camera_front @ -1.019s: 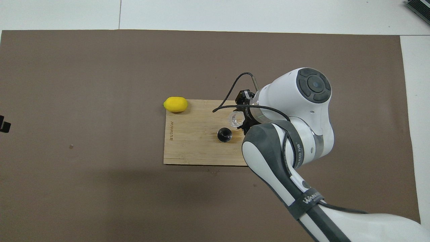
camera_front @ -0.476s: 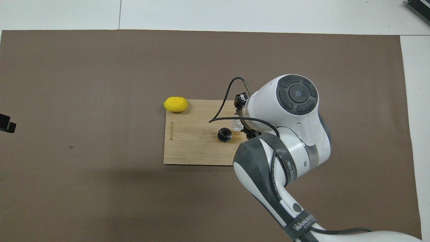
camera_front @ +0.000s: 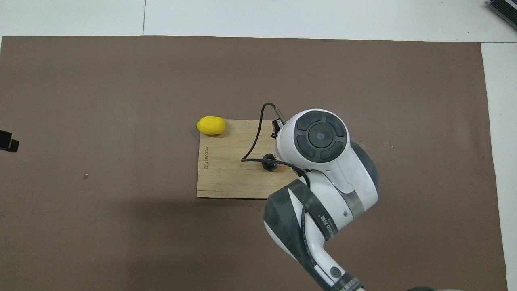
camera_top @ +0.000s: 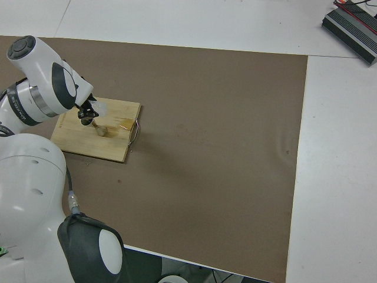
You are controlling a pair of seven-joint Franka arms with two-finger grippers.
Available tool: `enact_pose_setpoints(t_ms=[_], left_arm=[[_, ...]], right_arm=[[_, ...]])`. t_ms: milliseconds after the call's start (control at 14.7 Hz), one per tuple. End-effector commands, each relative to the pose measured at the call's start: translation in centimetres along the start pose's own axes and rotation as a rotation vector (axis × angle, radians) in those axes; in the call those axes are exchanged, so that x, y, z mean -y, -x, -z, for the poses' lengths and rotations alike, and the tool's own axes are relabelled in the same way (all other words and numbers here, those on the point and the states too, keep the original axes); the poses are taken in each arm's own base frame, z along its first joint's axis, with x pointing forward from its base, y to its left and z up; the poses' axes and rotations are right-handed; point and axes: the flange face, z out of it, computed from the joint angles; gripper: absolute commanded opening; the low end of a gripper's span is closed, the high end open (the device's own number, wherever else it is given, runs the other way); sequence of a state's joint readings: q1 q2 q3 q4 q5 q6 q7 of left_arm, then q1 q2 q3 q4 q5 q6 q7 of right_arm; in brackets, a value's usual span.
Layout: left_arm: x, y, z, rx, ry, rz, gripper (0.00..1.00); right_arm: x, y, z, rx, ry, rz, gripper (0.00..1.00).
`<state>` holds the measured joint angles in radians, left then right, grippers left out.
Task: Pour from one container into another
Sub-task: 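Tilt the glass cup with the right gripper above the dark cup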
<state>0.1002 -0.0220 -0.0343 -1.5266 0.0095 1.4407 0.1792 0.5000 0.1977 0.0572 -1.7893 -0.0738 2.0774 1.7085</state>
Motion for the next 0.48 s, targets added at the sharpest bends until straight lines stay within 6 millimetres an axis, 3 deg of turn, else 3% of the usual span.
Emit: enact_pose_setpoints(t_ms=[0,68,408], left_arm=[[-0.3,0.5,-0.1,-0.015,-0.027,0.028,1.0],[-0.2,0.4,0.0,-0.017,-0.029,0.027,1.0],[-1.3,0.3,0.1,-0.023,-0.029,0.01,1.0]], right_arm=[[-0.6,0.8,1.2,-0.056,-0.02,0.011,0.07],[-0.9,1.8,1.1,-0.074,-0.02,0.038,0.07],[-1.9,2.8,1.0,-0.145,-0.029,0.101,0.07]])
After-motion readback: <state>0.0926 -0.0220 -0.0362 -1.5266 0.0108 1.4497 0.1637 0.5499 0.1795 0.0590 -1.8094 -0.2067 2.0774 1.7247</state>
